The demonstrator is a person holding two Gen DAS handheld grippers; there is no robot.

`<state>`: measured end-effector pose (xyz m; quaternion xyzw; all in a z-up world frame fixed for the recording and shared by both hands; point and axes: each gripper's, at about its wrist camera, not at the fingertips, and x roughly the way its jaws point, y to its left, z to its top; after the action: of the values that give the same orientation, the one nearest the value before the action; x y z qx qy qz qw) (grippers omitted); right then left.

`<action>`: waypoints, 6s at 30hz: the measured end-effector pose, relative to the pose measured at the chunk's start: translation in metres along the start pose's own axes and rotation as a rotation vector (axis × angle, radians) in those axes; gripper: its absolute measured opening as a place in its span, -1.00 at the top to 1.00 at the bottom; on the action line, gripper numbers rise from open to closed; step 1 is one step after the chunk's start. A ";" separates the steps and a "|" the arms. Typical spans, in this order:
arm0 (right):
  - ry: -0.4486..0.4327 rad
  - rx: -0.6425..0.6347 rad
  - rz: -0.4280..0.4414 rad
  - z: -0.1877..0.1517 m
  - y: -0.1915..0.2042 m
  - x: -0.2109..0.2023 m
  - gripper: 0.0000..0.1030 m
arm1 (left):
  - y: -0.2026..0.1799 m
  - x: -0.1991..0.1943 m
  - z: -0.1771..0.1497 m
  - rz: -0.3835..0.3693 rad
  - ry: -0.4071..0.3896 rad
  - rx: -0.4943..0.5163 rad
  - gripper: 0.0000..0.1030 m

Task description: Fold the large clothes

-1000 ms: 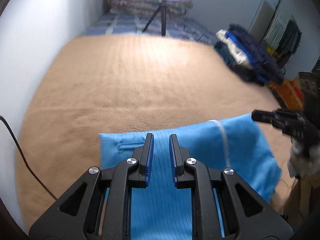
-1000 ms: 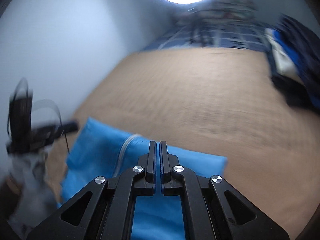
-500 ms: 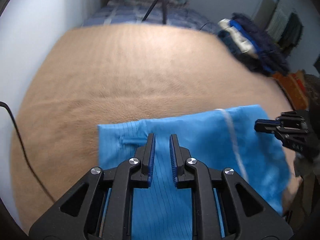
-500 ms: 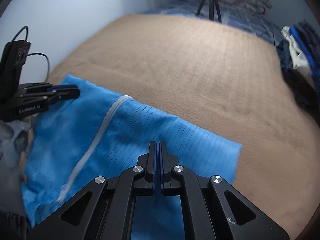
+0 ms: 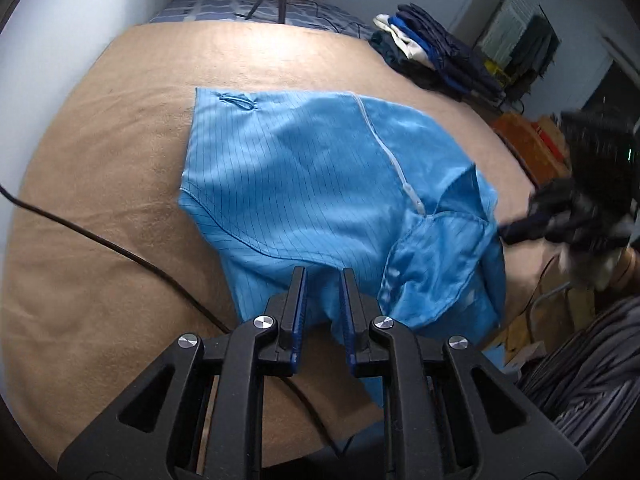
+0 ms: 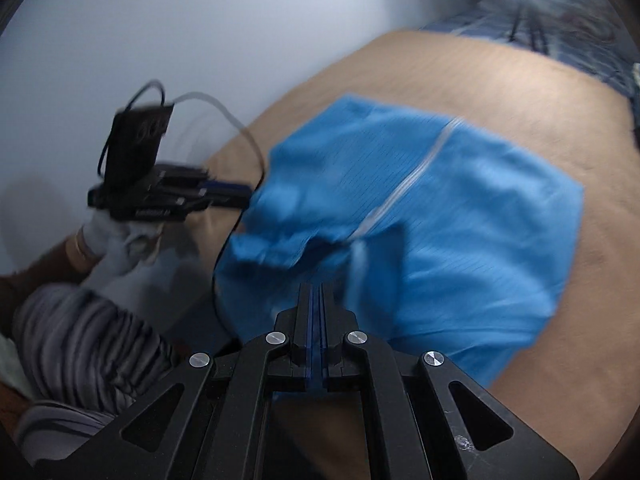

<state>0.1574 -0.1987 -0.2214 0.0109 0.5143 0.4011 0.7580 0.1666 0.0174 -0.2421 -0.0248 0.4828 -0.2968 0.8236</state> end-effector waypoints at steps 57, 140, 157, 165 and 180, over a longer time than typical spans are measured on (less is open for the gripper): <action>-0.231 0.247 -0.366 0.000 -0.057 -0.021 0.96 | 0.049 -0.005 0.041 0.012 -0.060 -0.112 0.71; -0.217 0.538 -0.007 0.009 -0.156 0.007 0.36 | 0.116 0.087 0.078 -0.211 0.113 -0.386 0.51; -0.145 0.304 -0.396 0.046 -0.067 -0.016 0.91 | 0.048 0.038 0.088 0.000 0.011 -0.197 0.91; -0.164 0.182 -0.517 0.053 -0.024 -0.049 0.92 | 0.013 0.016 0.098 0.001 -0.024 -0.130 0.92; -0.219 0.159 -0.669 0.051 -0.042 -0.131 0.93 | -0.080 0.032 0.165 -0.043 -0.056 0.019 0.92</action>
<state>0.2032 -0.2884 -0.1146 -0.0561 0.4348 0.0863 0.8946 0.2746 -0.1054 -0.1526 -0.0356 0.4559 -0.3183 0.8304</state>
